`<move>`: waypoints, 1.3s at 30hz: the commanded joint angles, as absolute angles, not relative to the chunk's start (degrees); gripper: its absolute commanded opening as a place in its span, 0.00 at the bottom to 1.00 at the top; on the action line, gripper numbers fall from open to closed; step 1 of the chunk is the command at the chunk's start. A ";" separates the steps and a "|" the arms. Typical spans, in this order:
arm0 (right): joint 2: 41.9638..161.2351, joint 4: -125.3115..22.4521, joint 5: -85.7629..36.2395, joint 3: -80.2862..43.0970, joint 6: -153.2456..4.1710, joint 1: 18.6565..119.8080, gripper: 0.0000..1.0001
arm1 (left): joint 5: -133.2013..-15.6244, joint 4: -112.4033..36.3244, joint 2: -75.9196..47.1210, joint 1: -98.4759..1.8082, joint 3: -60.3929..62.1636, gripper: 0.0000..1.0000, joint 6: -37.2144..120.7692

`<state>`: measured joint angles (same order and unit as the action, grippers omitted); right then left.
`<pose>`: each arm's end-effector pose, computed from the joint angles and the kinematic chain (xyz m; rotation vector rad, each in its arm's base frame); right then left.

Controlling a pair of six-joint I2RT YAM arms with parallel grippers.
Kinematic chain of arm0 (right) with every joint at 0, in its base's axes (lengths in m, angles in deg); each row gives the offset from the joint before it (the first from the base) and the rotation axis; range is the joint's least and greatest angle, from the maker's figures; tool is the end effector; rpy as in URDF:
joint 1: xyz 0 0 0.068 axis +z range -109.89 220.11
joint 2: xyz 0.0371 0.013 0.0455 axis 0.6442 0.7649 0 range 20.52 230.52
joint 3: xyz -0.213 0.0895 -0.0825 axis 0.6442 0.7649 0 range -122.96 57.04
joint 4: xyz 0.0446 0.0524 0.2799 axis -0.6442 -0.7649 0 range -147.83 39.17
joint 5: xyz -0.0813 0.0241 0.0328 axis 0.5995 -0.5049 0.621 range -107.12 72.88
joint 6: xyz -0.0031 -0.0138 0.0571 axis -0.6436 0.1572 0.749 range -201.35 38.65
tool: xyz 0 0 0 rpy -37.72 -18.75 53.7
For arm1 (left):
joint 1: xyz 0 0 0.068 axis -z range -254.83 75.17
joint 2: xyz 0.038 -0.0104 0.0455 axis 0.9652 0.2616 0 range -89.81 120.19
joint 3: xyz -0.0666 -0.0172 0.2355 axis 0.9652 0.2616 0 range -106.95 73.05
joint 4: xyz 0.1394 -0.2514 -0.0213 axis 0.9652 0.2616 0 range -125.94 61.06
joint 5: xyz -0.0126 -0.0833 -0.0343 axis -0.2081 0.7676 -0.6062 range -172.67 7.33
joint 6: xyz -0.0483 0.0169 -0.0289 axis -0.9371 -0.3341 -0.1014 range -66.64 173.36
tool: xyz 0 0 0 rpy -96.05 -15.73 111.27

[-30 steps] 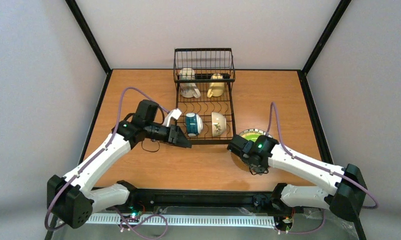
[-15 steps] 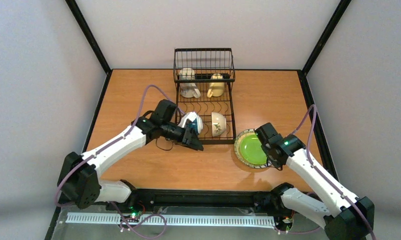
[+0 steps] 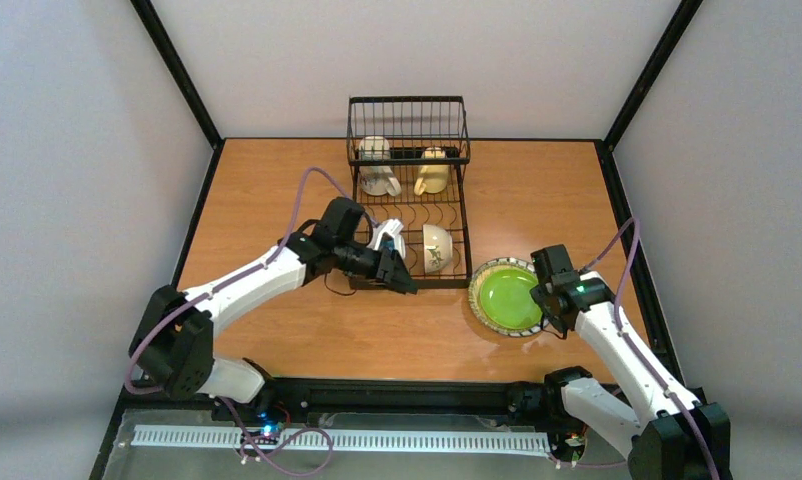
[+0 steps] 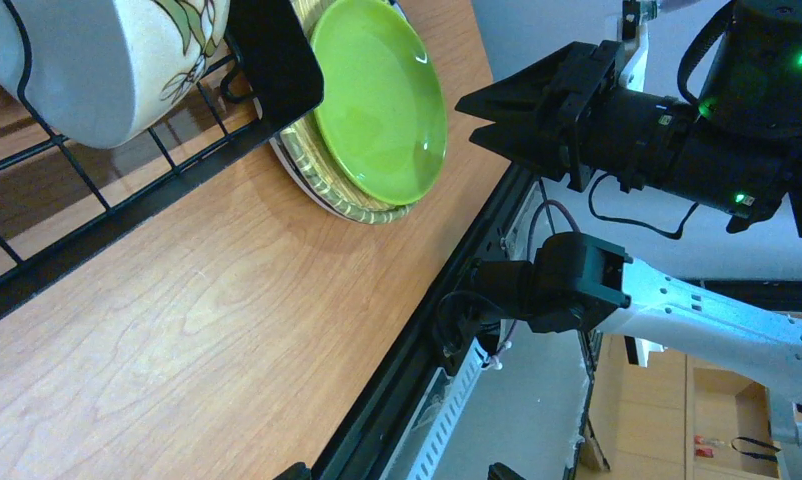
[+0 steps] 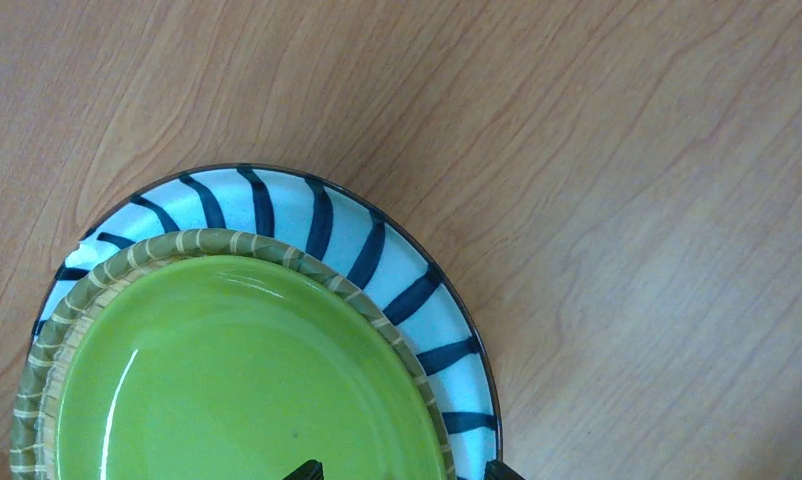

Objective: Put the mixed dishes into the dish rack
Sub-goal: Grab the plate at the center of the board.

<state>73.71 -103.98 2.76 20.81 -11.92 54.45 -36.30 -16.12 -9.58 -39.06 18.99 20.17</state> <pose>0.1942 0.0347 0.1724 1.3000 2.3164 -0.0354 0.2446 -0.2142 0.2046 0.4996 2.5423 -1.4857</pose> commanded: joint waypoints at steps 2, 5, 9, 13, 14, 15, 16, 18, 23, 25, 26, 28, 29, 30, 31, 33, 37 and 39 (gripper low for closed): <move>73.16 -98.84 0.96 23.27 -14.63 53.22 0.92 | -37.73 -18.22 -5.99 -36.72 16.57 1.00 20.33; 73.17 -96.72 0.26 24.10 -15.15 52.58 0.92 | -39.31 -17.05 -3.12 -34.89 13.59 1.00 22.08; 73.54 -94.36 -0.60 24.98 -15.82 51.36 0.92 | -40.53 -15.86 0.72 -33.37 9.47 1.00 23.27; 74.29 -92.79 -1.48 25.36 -16.81 49.97 0.92 | -41.27 -14.79 3.56 -32.59 5.73 1.00 23.95; 74.43 -92.36 -1.82 25.59 -17.06 49.63 0.92 | -41.42 -14.69 4.23 -32.28 5.05 1.00 24.00; 74.48 -92.02 -2.04 25.70 -17.22 49.23 0.92 | -41.54 -14.48 4.88 -32.08 4.40 1.00 24.04; 74.63 -91.78 -2.27 25.74 -17.46 48.88 0.92 | -41.76 -14.18 5.64 -31.73 3.60 1.00 24.13; 74.74 -91.43 -2.49 25.84 -18.15 48.29 0.92 | -42.39 -13.38 7.04 -30.86 1.89 1.00 24.38; 74.45 -91.50 -2.78 25.92 -19.64 46.67 0.92 | -44.56 -10.50 11.43 -28.23 -3.47 1.00 25.50; 74.08 -91.46 -3.05 25.93 -20.19 46.16 0.92 | -46.13 -9.08 13.27 -27.26 -5.99 1.00 25.90; 73.93 -91.38 -3.01 26.00 -20.44 45.95 0.92 | -46.99 -8.45 14.22 -26.89 -7.15 1.00 25.92; 73.74 -91.29 -3.25 26.16 -20.81 45.47 0.92 | -48.19 -7.44 16.11 -26.51 -9.39 1.00 25.70; 73.70 -91.15 -3.43 26.30 -21.04 45.28 0.92 | -48.74 -7.07 17.03 -26.43 -10.42 1.00 25.41; 73.62 -91.01 -3.63 26.42 -21.24 45.22 0.92 | -49.47 -6.78 17.79 -26.36 -11.44 1.00 25.14; 73.54 -90.94 -3.75 26.53 -21.31 45.08 0.92 | -49.94 -6.42 18.64 -26.32 -12.29 1.00 24.90; 73.31 -90.71 -4.13 26.83 -21.45 45.05 0.92 | -50.95 -5.89 20.12 -26.08 -13.86 1.00 24.67; 72.65 -90.21 -4.96 27.49 -21.51 44.96 0.92 | -53.73 -3.44 23.89 -24.42 -18.68 1.00 25.62; 72.52 -90.14 -4.96 27.51 -21.65 44.97 0.91 | -55.64 -1.68 26.11 -23.18 -21.59 1.00 26.36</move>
